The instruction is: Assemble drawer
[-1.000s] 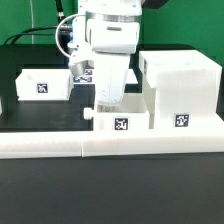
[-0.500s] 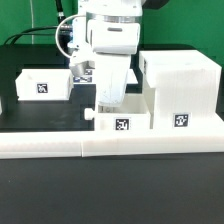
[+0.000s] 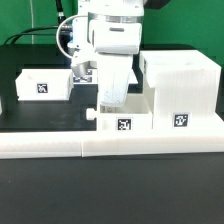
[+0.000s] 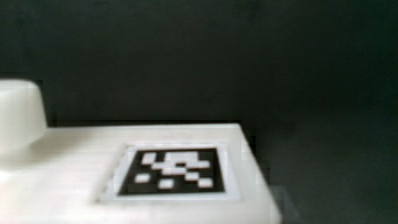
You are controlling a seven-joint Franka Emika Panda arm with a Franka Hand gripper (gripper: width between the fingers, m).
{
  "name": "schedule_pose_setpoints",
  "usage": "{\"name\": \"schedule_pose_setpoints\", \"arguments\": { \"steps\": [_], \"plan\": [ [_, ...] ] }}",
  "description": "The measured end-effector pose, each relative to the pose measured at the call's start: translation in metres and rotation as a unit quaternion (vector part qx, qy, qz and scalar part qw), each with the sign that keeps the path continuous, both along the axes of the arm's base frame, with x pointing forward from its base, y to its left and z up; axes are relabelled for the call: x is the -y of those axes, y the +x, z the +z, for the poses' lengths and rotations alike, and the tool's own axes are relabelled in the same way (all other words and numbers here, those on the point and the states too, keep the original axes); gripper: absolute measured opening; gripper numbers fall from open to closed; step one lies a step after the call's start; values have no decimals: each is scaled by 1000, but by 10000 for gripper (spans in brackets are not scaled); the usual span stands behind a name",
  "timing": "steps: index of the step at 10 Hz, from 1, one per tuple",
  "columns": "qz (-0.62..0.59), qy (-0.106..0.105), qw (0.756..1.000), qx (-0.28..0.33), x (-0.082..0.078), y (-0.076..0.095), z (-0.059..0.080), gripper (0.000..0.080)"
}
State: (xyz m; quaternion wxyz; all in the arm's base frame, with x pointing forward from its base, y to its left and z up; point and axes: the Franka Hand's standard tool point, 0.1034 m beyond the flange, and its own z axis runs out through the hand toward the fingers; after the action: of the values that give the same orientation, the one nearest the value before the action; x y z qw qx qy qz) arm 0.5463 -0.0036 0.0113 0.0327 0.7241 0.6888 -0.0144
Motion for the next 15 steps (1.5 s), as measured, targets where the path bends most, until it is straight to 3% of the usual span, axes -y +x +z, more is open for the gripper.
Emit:
{"name": "schedule_pose_setpoints", "arguments": {
  "steps": [4,15],
  "plan": [
    [-2,1,1000,0,-8,0,0,42],
    [2,-2,1000,6,-4,1,0,42]
  ]
}}
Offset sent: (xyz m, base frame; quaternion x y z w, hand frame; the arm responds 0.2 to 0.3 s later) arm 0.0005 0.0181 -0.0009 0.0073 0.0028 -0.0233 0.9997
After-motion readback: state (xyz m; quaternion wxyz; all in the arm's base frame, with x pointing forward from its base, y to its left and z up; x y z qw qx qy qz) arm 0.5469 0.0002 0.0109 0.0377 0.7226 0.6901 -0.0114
